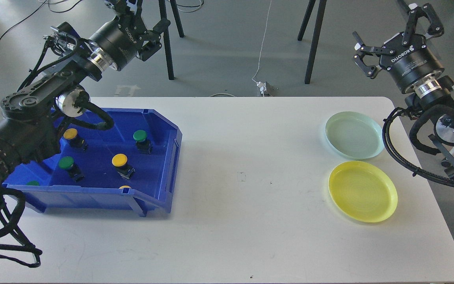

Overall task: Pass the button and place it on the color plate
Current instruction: 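Move the left gripper over the blue bin toward a yellow button, then lower the left gripper into the bin and grasp the yellow button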

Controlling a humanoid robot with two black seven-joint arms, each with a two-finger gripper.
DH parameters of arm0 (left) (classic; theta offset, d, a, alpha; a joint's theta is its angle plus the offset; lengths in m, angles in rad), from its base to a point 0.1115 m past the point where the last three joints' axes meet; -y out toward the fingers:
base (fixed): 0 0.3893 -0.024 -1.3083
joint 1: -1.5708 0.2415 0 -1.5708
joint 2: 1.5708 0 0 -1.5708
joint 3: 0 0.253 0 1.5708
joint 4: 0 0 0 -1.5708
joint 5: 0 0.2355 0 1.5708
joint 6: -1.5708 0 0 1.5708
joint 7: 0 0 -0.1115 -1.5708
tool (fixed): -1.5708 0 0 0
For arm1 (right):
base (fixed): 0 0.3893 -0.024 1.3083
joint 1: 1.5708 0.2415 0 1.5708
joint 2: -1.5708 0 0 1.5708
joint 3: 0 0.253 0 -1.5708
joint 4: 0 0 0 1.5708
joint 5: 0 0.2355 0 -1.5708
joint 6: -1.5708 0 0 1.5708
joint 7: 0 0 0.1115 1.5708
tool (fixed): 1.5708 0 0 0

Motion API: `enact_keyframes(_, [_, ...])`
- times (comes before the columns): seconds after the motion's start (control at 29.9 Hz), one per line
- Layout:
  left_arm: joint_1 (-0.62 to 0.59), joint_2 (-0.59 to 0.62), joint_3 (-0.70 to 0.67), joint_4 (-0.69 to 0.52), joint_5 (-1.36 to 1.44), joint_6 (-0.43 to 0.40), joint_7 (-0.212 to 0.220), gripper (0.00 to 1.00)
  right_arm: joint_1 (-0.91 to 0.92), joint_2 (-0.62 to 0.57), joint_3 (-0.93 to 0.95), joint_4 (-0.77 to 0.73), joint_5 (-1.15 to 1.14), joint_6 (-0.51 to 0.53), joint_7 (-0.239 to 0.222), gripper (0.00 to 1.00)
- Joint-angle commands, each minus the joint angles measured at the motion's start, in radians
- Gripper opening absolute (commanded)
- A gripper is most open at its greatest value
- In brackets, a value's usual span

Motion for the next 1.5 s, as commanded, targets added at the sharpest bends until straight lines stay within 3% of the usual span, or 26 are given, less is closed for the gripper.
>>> enact_keyframes(0.0, [-0.006,0.008,-0.012,0.001,-0.016,0.0,0.0,1.0,0.015,0.005,0.006,-0.01,0.003,0.0,0.002,0.99])
enact_keyframes(0.3, [0.036,0.027,-0.125,0.015,-0.128,0.0,0.0,1.0,-0.002,0.006,0.0,-0.012,0.003,0.0,0.003,0.99])
enact_keyframes(0.37, [0.059,0.027,-0.157,-0.073,-0.15,0.0,0.0,1.0,-0.002,0.006,0.002,-0.012,0.003,0.0,0.006,0.99])
enact_keyframes(0.53, [0.151,0.025,-0.395,-0.333,-0.169,0.0,0.0,1.0,-0.008,0.006,0.006,-0.012,0.003,0.0,0.009,0.99])
enact_keyframes(0.64, [0.165,0.088,-0.391,-0.497,-0.152,0.0,0.0,1.0,-0.01,0.006,-0.003,-0.01,0.003,0.0,0.009,0.99])
enact_keyframes(0.77, [0.114,0.278,-0.14,-0.636,-0.019,0.0,0.0,1.0,-0.022,0.006,-0.001,-0.01,0.003,0.0,0.011,0.99])
enact_keyframes(1.07, [-0.277,0.556,0.553,-0.743,0.59,0.0,0.0,1.0,-0.031,0.005,0.0,-0.058,0.001,0.0,0.011,0.99])
enact_keyframes(1.27, [-0.467,0.571,0.862,-0.724,0.874,0.0,0.0,0.99,-0.05,0.006,-0.001,-0.06,0.001,0.0,0.014,0.99])
enact_keyframes(1.47, [-0.46,0.453,0.999,-0.606,0.931,0.0,0.0,0.98,-0.071,0.005,0.0,-0.061,0.001,0.0,0.014,0.99])
